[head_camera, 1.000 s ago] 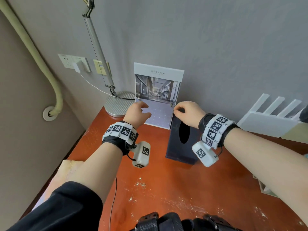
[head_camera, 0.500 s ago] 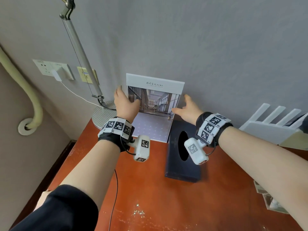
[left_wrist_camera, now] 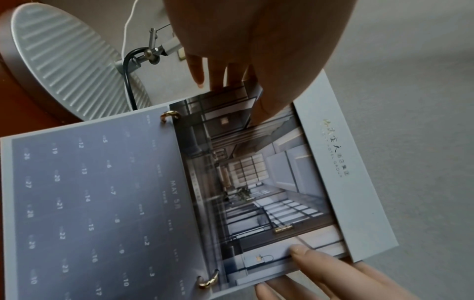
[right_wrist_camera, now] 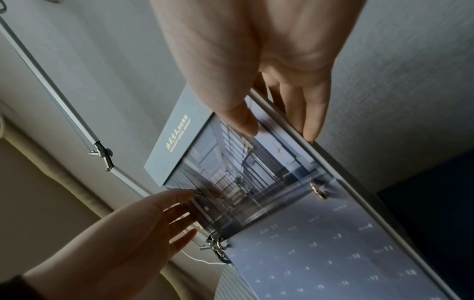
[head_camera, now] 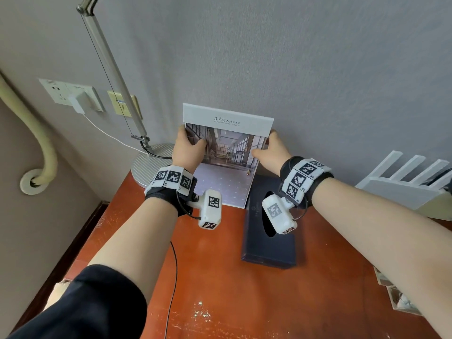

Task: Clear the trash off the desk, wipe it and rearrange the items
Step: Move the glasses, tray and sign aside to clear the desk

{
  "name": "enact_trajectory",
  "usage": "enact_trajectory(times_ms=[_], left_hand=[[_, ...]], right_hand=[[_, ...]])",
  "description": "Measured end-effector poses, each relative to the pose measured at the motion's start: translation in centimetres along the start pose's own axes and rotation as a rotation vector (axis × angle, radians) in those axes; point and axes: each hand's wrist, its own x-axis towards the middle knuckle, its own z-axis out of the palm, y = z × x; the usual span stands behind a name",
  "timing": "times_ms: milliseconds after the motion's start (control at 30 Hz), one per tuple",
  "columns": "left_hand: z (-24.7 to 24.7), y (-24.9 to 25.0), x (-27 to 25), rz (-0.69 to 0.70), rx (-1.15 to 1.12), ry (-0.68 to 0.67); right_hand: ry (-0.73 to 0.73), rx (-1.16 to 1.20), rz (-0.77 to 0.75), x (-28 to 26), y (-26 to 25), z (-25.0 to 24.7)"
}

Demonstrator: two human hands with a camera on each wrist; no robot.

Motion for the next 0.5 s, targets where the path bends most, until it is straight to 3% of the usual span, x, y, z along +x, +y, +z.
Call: enact_trajectory(times_ms=[500], left_hand=[[-1.6, 0.2, -3.5, 0.017, -0.082, 0.092]], right_hand=[[0.057, -0.117, -0.064, -3.0, -0.1, 1.3]])
